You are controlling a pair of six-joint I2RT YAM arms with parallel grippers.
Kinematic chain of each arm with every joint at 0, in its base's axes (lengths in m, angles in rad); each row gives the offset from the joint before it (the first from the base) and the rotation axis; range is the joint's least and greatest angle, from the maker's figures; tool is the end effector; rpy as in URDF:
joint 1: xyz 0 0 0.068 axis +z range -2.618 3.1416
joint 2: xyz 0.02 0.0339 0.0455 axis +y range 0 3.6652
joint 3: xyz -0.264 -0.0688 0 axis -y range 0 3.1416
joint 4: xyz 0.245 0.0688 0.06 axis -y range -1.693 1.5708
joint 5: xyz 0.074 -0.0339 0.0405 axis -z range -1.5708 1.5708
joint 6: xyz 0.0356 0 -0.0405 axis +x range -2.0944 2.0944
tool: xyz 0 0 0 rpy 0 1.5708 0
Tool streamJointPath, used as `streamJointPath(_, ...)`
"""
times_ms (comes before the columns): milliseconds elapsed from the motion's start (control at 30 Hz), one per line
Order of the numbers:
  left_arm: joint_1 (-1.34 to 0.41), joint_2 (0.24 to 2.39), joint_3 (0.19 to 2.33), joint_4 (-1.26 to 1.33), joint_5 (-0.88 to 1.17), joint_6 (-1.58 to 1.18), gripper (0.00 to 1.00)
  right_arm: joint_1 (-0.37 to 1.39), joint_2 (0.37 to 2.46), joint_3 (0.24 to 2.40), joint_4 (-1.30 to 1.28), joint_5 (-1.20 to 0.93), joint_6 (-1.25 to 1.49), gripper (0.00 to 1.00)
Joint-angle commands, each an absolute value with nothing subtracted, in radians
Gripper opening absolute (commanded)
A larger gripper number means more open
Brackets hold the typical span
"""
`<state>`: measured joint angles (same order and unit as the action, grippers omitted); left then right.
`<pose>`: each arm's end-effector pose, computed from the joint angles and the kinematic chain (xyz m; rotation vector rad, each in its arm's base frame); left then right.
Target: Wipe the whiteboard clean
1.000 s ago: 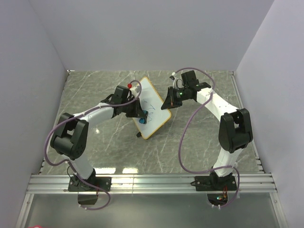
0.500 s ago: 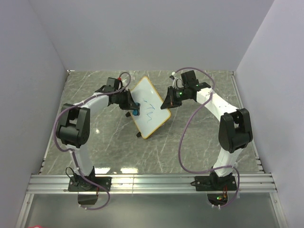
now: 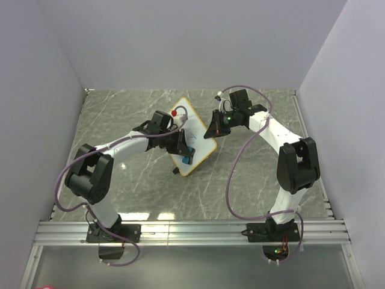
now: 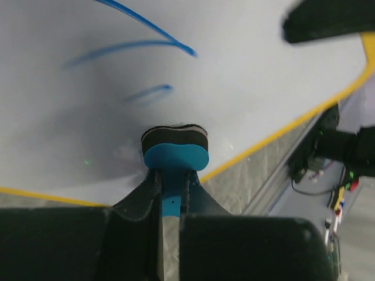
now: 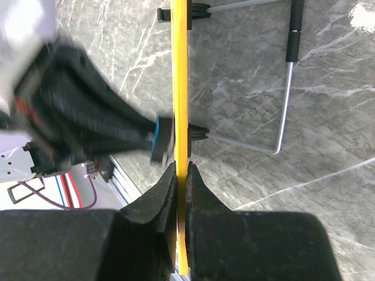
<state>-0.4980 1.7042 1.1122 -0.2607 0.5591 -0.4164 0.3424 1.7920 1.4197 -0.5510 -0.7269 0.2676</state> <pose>0.3076 -0.1888 0.2098 0.3756 2.5172 -1.0710 0.3581 0.1528 0.2576 -0.4124 2.4870 1.1592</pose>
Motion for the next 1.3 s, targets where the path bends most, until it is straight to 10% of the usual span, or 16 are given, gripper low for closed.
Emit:
streamJointPath(0,-0.552,1.700,1.074,-0.264,0.658,-0.382,0.00,0.379,1.779,1.404,-0.555,-0.747,0.255,0.00)
streamJointPath(600,-0.344,1.888,1.245,-0.288,0.377,-0.466,0.00,0.379,1.746,1.381,-0.555,-0.735,0.250,0.00)
streamJointPath(1267,-0.575,1.697,1.077,-0.419,0.413,-0.394,0.00,0.379,1.787,1.419,-0.563,-0.738,0.242,0.00)
